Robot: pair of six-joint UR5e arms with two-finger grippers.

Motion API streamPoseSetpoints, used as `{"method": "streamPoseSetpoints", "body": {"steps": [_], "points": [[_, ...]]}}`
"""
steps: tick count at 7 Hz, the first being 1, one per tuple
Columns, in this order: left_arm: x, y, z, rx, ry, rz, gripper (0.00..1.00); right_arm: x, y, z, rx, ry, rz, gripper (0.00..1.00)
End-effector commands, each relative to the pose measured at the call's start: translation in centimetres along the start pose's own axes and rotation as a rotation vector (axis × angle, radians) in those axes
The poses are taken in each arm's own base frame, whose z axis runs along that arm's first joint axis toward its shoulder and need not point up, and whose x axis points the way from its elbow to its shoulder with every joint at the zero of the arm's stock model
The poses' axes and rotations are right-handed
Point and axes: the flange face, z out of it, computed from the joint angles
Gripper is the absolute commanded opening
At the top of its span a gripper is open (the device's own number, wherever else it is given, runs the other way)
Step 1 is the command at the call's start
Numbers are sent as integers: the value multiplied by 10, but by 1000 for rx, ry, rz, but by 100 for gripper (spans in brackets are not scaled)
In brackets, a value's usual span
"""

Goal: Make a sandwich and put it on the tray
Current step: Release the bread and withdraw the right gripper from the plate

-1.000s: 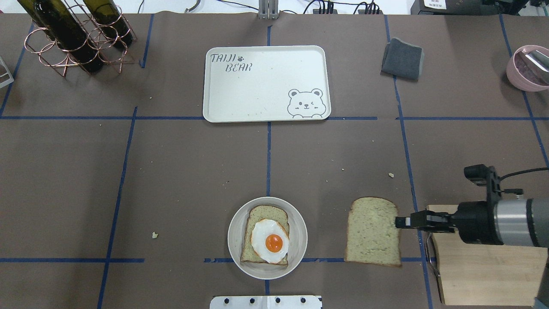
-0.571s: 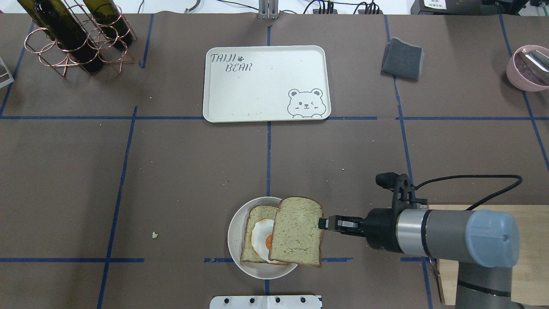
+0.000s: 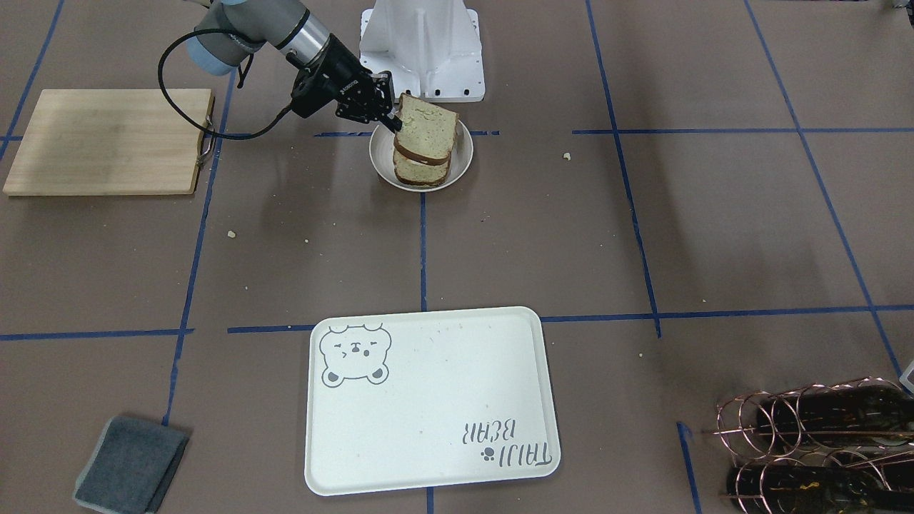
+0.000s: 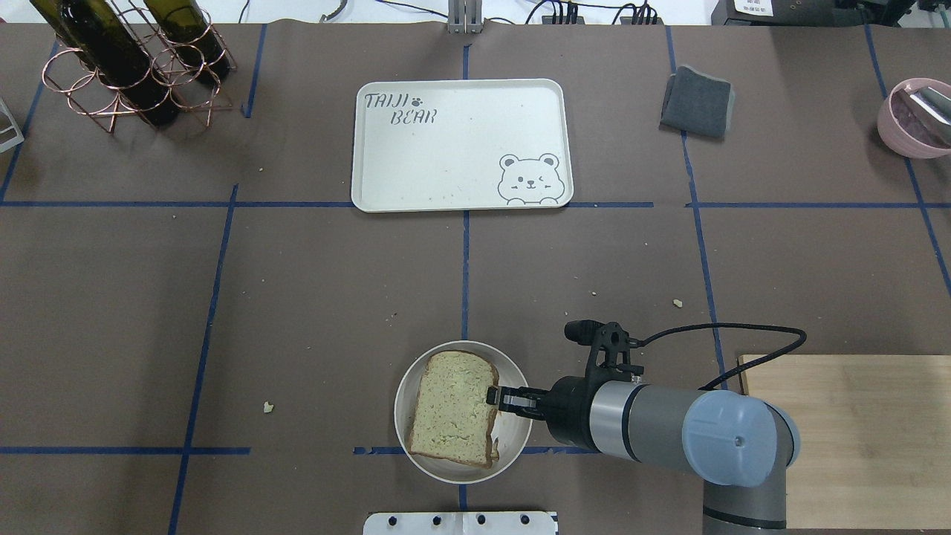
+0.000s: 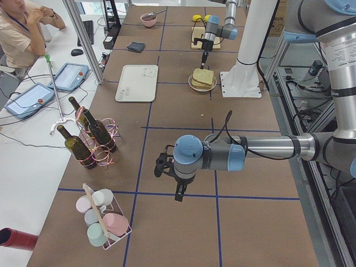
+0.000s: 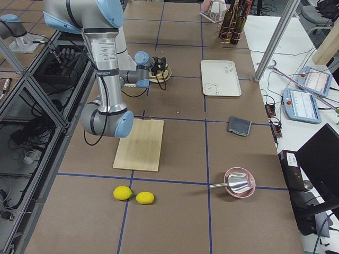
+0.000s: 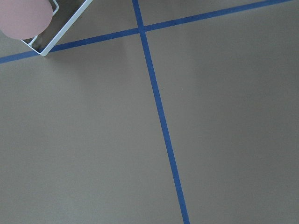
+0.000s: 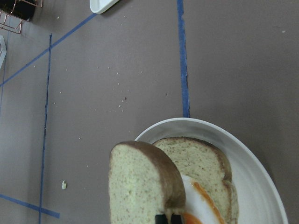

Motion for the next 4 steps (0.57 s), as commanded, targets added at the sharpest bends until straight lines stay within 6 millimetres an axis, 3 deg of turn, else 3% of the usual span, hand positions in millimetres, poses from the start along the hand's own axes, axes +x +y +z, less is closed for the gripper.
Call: {"method": "streamPoseSetpoints", "body": {"steps": [1,2,3,4], "points": [[0,0,0,0,0,-1,100,4,0,7,2,32,-7,0],[0,0,0,0,0,-1,100,6,0,8,1,40,-13,0],[0,0,0,1,0,1,100,6,-3,8,15,58,-17,99],[0,0,0,2,0,2,100,3,-6,7,33,76,-19,100]]}}
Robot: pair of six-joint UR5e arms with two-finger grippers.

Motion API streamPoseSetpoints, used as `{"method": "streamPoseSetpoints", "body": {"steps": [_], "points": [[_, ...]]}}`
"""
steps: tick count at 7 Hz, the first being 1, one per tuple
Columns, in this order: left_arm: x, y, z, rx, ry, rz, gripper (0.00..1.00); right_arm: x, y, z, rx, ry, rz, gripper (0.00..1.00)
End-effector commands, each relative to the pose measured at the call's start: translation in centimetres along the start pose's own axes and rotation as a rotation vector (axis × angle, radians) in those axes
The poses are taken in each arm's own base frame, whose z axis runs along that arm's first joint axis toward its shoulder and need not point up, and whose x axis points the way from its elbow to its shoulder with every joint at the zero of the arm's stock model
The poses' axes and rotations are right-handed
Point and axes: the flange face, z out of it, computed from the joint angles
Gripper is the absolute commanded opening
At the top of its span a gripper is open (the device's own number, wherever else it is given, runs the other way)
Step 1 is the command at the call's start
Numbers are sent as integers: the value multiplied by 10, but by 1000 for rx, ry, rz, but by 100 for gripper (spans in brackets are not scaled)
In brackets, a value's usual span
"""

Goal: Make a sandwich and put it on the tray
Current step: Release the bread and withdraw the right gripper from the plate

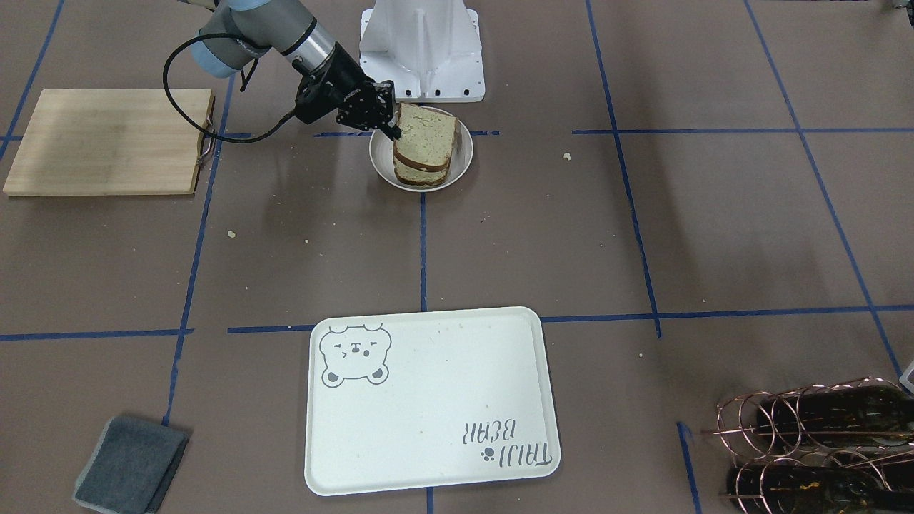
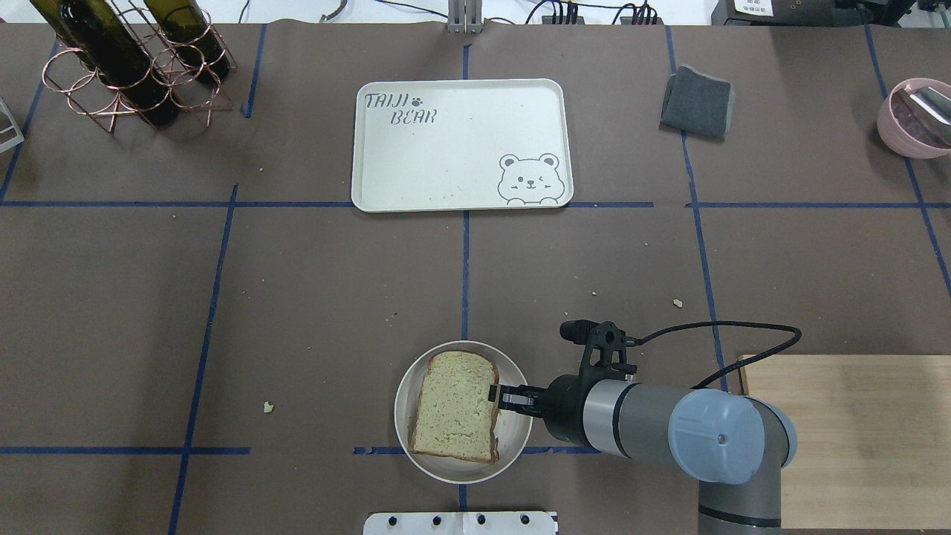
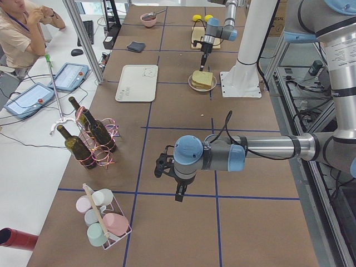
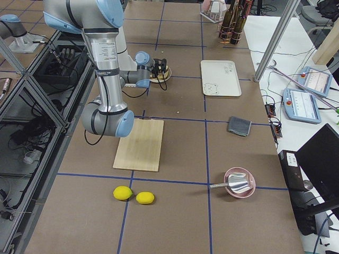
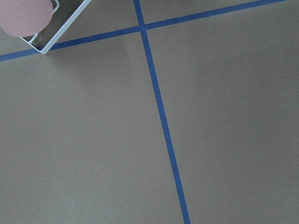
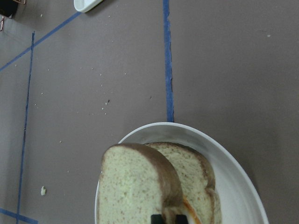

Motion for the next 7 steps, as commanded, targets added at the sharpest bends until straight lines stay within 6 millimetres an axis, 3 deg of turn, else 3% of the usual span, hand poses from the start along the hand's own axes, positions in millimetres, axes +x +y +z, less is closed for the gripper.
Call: {"method": "streamPoseSetpoints", "body": {"steps": [1,2,3,4,6,7], "points": [[2,-3,-3,7,0,8,100,-2,-15,-4,25,54,0,100],[5,-7,-5,14,-2,16,100,-13,-25,-18,16,92,5,100],[9,-16,-11,54,-20,65,100,-19,-54,-39,-5,171,28,100],[10,-18,-13,98,-40,116,100,-5,-100,-57,-16,286,88,100],[31,-50,-34,228,-61,264,100,33,-193,-104,-48,441,-7,100],[45,-61,-49,346,-83,387,100,71,-235,-142,-63,506,-50,100]]}}
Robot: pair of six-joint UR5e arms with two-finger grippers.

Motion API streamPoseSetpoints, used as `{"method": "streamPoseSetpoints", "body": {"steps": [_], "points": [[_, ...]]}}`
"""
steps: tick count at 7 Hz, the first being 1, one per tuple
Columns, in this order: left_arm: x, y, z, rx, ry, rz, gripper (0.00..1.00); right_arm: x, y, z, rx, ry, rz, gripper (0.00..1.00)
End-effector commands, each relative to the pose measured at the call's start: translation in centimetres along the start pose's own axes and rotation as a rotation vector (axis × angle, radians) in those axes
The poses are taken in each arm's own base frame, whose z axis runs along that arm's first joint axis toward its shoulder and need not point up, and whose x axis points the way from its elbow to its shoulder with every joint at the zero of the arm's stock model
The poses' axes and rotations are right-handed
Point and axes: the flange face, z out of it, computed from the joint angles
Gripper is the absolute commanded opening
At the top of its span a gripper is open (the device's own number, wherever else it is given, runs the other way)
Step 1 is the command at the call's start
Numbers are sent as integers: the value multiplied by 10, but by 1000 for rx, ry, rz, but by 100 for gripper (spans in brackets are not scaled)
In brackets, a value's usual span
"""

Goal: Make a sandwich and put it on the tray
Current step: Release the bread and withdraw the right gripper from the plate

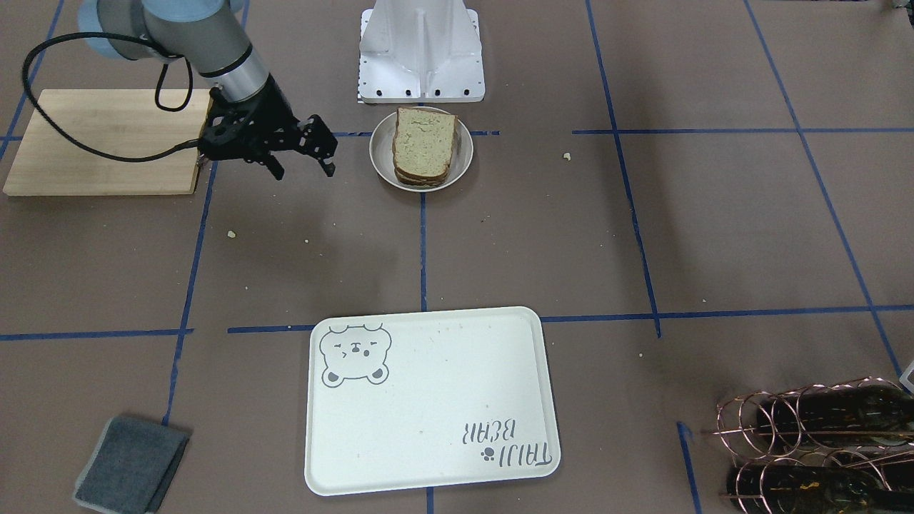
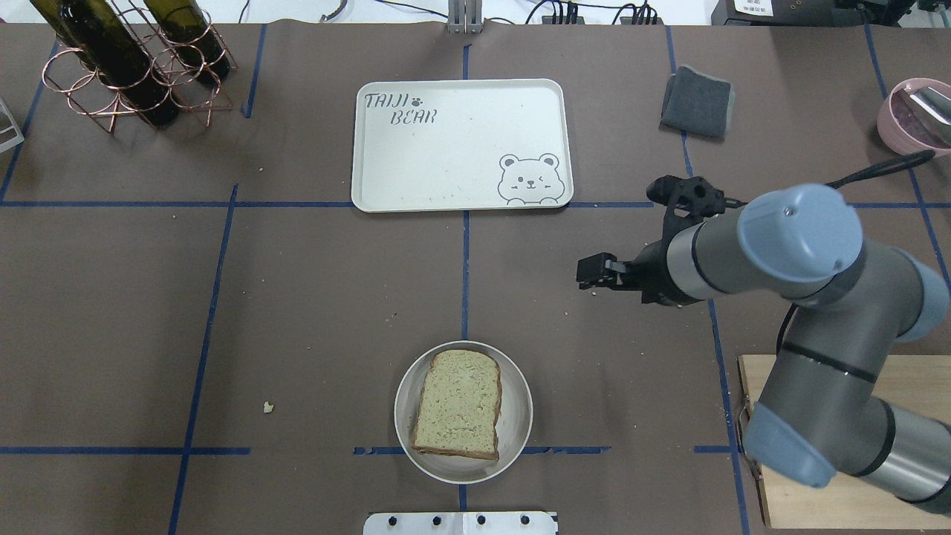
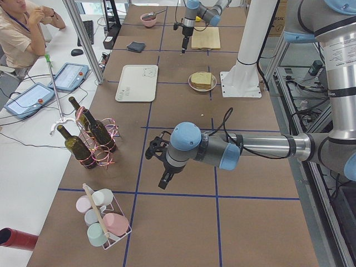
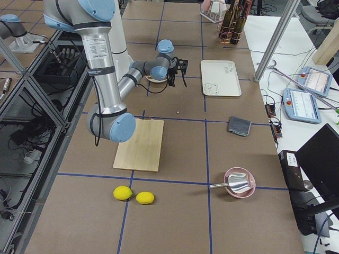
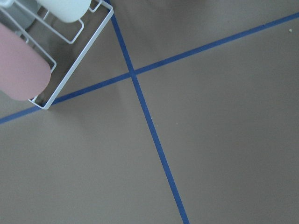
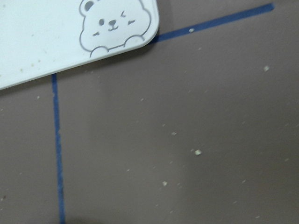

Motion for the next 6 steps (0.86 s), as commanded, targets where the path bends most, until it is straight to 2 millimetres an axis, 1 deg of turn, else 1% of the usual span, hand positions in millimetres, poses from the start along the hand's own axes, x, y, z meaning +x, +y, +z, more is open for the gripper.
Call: {"method": "streamPoseSetpoints", "body": {"steps": [1,2,3,4,5,6], "points": [[21,-31,-23,253,-49,274,100,119,-74,-43,-29,129,-148,100],[27,-40,-25,302,-47,342,100,195,-93,-68,-44,169,-236,100],[44,-58,-19,303,34,292,100,268,-102,-98,-52,204,-297,100],[77,-74,-5,277,139,184,100,335,-105,-132,-73,212,-327,100],[123,-91,4,275,204,224,100,391,-100,-156,-98,245,-375,100],[159,-96,23,224,283,212,100,441,-92,-182,-115,272,-385,100]]}}
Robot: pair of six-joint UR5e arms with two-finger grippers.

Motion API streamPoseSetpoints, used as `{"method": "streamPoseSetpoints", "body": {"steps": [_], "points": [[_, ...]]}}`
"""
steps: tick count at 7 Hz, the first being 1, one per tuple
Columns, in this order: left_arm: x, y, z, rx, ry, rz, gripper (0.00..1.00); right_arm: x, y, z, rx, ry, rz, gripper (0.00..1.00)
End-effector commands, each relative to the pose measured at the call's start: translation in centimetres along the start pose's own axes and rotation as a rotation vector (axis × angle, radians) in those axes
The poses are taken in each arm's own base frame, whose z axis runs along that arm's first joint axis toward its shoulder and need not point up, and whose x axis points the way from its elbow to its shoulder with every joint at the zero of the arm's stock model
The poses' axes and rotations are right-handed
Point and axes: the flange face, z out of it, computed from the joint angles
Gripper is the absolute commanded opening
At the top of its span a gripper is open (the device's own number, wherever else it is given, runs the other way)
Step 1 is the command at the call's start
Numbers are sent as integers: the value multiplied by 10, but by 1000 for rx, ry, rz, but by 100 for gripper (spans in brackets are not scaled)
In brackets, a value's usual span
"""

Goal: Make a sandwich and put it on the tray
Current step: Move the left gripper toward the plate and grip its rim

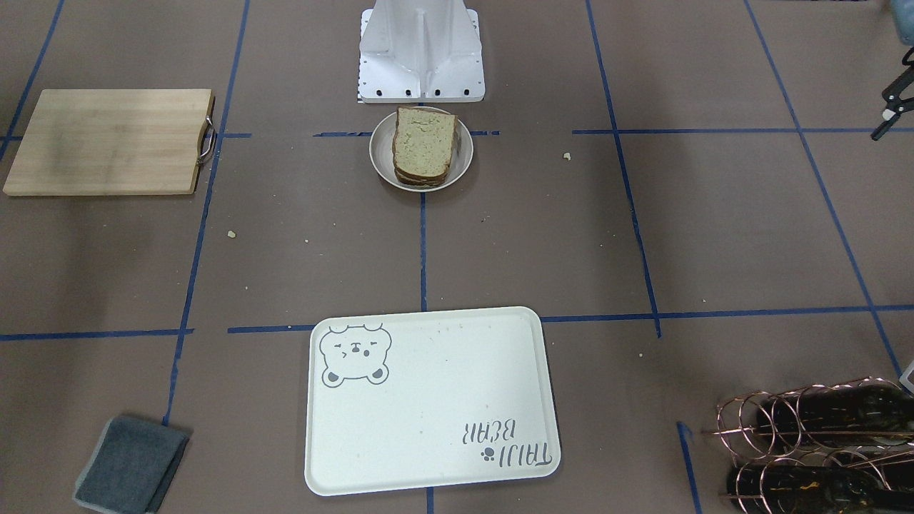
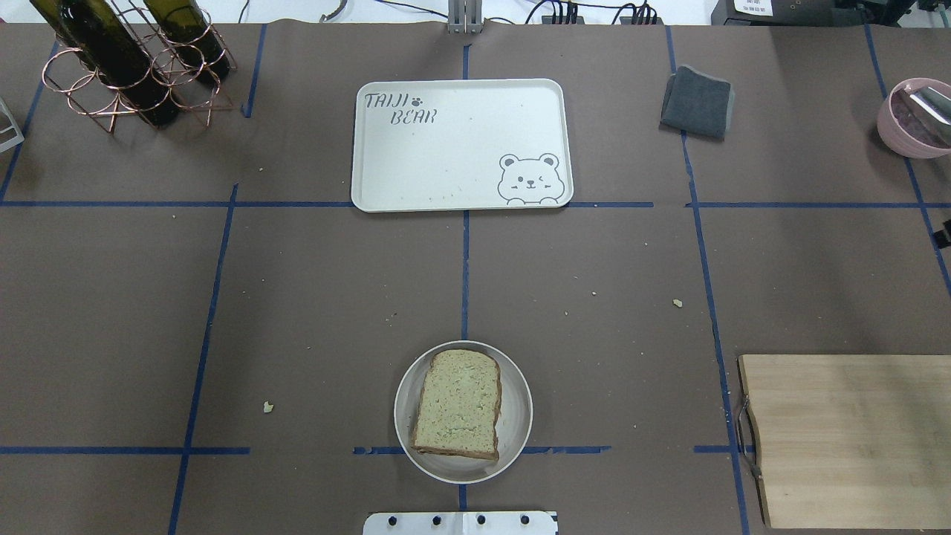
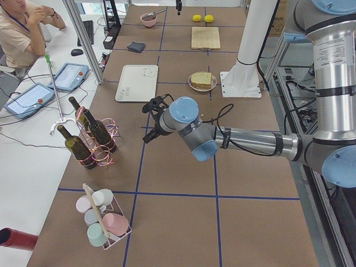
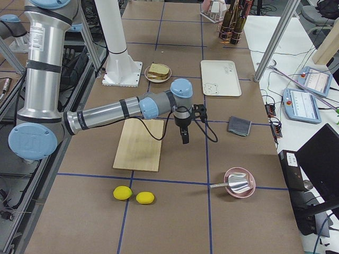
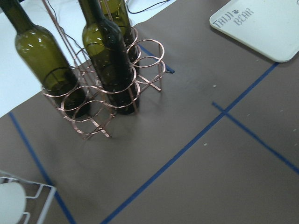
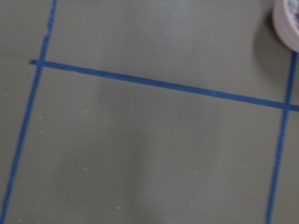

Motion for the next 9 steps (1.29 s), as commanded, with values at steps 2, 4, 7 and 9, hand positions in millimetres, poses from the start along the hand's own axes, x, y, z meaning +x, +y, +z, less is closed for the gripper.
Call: {"method": "streamPoseSetpoints", "body": {"steps": [2,4,7,9], "points": [[116,-35,81,-65,105,-257,100,143,114,-5,-63,31,-3,100],[197,-39,120,-112,153,-456,100,163,146,6,-72,-12,46,100],[343,-53,204,-141,168,-848,73,149,132,-8,-29,-45,155,100],[420,-66,273,-129,127,-944,68,149,134,-8,-30,-44,144,100]]}}
